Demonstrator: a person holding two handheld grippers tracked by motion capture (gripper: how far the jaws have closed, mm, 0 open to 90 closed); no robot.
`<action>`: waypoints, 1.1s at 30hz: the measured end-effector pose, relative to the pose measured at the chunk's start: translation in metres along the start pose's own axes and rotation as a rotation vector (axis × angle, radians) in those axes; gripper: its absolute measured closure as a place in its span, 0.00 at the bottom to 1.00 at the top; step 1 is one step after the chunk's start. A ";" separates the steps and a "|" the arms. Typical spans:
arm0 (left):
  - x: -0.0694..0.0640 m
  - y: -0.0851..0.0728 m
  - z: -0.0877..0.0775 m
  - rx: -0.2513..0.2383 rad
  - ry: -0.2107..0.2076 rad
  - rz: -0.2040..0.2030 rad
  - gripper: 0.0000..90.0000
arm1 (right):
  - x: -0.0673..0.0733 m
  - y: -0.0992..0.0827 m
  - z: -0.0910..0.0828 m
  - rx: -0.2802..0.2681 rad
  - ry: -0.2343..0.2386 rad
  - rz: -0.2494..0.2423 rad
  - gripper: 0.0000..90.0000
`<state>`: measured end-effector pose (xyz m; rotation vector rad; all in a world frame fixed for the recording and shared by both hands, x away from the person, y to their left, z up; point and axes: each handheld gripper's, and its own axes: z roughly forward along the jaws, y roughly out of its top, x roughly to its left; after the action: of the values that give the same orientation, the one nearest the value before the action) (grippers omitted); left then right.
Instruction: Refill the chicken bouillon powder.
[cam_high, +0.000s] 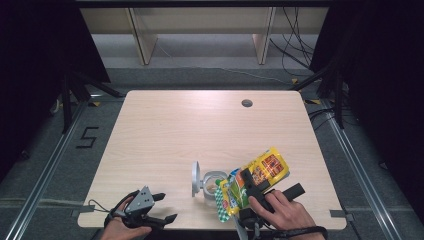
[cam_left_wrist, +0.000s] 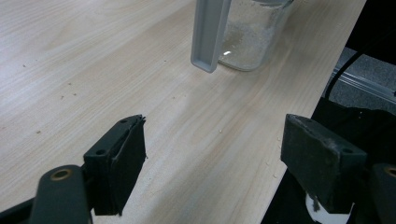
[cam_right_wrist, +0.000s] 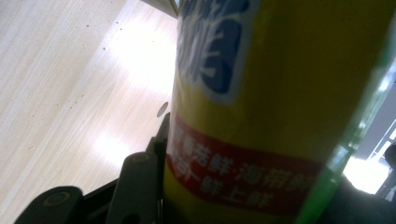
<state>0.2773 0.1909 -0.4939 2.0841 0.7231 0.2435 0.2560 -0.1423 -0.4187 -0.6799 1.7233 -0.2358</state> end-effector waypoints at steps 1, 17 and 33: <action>0.000 0.000 0.000 0.001 -0.001 -0.001 0.24 | 0.002 0.000 0.000 -0.001 0.012 0.024 0.65; 0.000 0.000 0.000 -0.001 0.000 0.000 0.24 | -0.001 0.000 -0.001 -0.001 0.003 -0.009 0.65; 0.000 0.000 0.000 -0.010 0.007 -0.003 0.24 | -0.002 0.000 -0.001 0.000 0.010 -0.018 0.66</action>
<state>0.2772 0.1906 -0.4938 2.0729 0.7280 0.2523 0.2552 -0.1414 -0.4173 -0.6958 1.7272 -0.2517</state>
